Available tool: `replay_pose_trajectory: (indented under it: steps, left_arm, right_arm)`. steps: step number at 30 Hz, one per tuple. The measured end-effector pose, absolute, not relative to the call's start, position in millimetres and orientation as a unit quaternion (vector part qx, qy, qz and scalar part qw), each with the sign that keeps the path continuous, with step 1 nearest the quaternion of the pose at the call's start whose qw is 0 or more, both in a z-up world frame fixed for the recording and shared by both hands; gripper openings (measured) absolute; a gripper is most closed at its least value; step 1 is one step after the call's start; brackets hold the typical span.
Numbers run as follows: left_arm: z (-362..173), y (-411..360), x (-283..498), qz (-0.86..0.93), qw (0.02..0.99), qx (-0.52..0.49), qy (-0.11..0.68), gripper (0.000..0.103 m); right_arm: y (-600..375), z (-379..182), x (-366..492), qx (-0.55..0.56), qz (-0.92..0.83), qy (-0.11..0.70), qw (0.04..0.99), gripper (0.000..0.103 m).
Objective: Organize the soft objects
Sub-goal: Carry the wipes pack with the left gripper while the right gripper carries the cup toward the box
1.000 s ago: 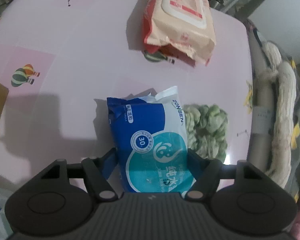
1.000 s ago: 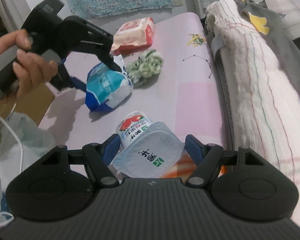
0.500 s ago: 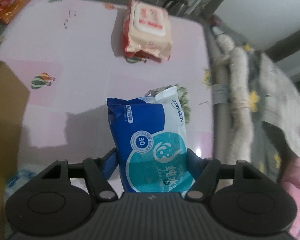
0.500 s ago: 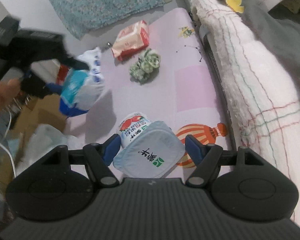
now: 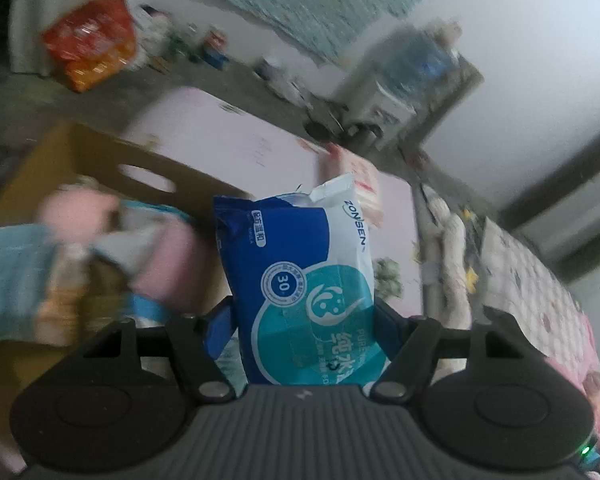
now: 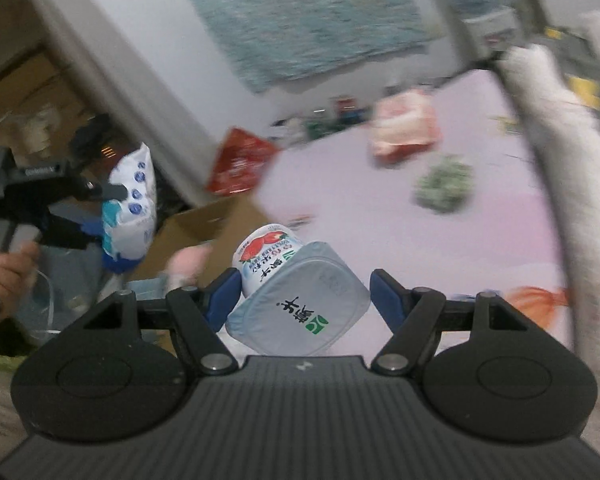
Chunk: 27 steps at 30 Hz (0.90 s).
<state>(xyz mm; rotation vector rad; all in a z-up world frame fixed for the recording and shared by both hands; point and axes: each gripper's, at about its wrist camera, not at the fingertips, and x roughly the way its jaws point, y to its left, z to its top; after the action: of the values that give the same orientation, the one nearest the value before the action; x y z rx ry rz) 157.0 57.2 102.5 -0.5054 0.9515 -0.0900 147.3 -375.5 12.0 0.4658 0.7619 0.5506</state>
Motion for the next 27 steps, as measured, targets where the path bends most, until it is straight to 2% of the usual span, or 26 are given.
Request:
replay_pose_trajectory:
  steps: [7,17,27]
  left_arm:
    - [93,145,86,0.026,0.860,-0.269,0.433,0.071]
    - [27,233,51,0.096,0.823,-0.299,0.474,0.071]
    - [5,249,40,0.101,0.826,-0.297,0.468,0.071]
  right_arm:
    - [-269,40,163,0.218,0.390,0.386,0.807,0.071]
    - [-113,34,181,0.175,0.474,0.460,0.730,0.071]
    - [20,-5,173,-0.071,0.464,0.544,0.695,0.071]
